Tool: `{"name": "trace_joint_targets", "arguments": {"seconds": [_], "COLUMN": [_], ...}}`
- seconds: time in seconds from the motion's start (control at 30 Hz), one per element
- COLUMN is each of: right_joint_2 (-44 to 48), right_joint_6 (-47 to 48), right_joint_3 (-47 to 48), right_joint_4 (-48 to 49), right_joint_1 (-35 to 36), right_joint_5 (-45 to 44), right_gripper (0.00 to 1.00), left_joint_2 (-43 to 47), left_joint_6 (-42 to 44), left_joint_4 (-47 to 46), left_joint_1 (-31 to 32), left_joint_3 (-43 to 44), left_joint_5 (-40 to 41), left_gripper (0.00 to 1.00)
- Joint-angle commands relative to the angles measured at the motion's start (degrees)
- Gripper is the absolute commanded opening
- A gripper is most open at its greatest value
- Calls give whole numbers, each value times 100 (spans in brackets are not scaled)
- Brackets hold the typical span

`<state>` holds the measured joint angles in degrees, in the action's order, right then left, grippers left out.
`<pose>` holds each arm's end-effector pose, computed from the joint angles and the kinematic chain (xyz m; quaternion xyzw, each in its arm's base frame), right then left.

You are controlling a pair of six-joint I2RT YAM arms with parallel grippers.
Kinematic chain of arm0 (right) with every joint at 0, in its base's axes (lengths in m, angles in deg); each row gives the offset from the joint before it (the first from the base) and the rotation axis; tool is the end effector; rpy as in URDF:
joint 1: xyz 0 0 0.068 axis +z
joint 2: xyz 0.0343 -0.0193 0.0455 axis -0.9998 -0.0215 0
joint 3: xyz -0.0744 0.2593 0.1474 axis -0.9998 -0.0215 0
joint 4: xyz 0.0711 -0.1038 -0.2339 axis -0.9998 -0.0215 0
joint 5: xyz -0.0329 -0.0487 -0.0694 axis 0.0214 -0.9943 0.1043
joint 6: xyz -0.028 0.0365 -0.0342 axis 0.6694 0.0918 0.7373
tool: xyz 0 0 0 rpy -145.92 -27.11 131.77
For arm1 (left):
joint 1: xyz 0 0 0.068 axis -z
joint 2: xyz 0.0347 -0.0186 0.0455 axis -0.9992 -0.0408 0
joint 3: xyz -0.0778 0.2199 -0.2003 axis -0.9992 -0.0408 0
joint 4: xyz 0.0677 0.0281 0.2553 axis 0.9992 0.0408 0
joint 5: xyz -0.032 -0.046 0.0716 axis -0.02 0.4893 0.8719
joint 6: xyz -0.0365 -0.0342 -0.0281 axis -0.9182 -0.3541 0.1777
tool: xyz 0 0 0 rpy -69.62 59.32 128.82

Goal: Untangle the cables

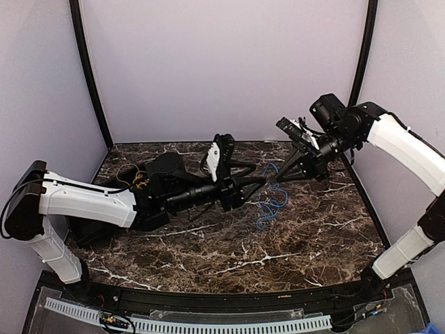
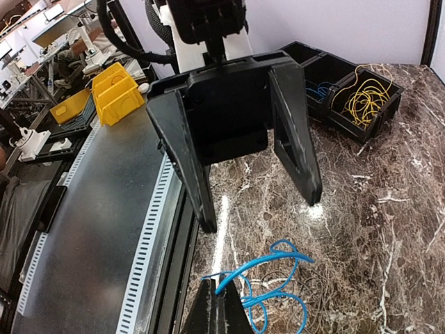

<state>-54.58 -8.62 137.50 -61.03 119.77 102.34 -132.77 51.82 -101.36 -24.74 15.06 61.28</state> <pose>0.2202 0.1735 0.4039 -0.6002 0.5996 0.4629 0.2568 0.1654 -0.3349 0.3425 0.3458 0.5187 -0.4691 0.6256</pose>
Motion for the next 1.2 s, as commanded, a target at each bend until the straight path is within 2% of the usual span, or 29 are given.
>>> {"name": "trace_joint_targets", "arguments": {"seconds": [0.0, 0.33, 0.53, 0.57, 0.6, 0.7, 0.8, 0.9, 0.97, 1.17], "right_joint_2": [13, -100, -203, -208, -208, -108, 300, 744, 914, 1145], "right_joint_6": [237, 373, 322, 287, 256, 241, 108, -222, -412, -676], "right_joint_3": [-76, -168, -128, -95, -67, -103, -784, -1502, -1866, -2895], "right_joint_4": [-84, -195, -129, -110, -82, 19, 608, 1341, 1745, 2814], "right_joint_1": [96, 217, 220, 218, 215, 172, -56, -436, -681, -991], "right_joint_5": [55, -41, -84, -116, -174, -425, -620, -576, -625, -832], "right_gripper": [0, 0, 0, 3, 12, 43, 55, 59, 61, 63], "left_joint_2": [-262, -502, -413, -371, -342, -101, 327, 768, 1112, 2037], "left_joint_6": [109, 323, 378, 369, 354, 255, 165, 127, 242, 401], "left_joint_4": [654, 1000, 955, 949, 944, 1029, 1485, 2087, 2830, 4627], "left_joint_1": [28, 28, 20, 20, 13, -46, -136, -317, -444, -958], "left_joint_3": [468, 885, 816, 800, 753, 652, 534, 436, 390, 280], "left_joint_5": [-495, 357, 473, 516, 613, 950, 1419, 1742, 2051, 3189], "left_gripper": [51, 31, 1, 0, 0, 0, 0, 0, 0, 0]}}
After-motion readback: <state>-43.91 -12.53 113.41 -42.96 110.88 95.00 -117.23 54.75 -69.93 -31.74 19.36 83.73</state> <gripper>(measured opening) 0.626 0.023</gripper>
